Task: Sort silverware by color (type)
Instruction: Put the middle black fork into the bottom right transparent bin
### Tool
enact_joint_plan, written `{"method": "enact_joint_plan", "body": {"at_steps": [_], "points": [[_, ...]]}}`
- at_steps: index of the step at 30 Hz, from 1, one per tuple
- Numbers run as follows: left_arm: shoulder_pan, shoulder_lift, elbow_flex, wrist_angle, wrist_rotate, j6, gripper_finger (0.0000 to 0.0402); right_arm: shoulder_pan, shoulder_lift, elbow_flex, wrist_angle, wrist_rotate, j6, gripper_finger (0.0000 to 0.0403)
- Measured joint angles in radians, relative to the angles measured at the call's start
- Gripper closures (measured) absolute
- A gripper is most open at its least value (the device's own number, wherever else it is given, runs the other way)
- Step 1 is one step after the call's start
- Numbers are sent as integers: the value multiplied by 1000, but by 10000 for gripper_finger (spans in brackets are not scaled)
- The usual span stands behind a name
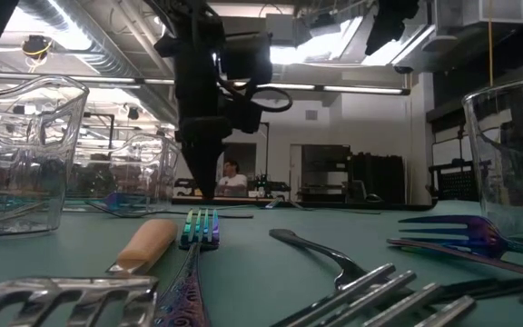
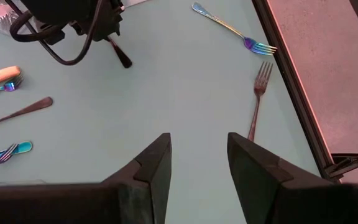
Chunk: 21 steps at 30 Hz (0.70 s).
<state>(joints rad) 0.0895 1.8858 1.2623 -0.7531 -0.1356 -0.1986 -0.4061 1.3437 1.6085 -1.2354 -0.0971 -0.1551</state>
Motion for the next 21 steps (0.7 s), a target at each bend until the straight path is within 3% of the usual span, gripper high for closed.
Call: {"method": "enact_joint_plan", "body": {"at_steps": [13, 21], "points": [[-1, 27, -1, 59, 50, 36, 308, 0, 0, 0, 3, 0, 0, 258], [3, 75, 1, 4, 50, 35, 308, 0, 0, 0, 3, 0, 0, 258]]}}
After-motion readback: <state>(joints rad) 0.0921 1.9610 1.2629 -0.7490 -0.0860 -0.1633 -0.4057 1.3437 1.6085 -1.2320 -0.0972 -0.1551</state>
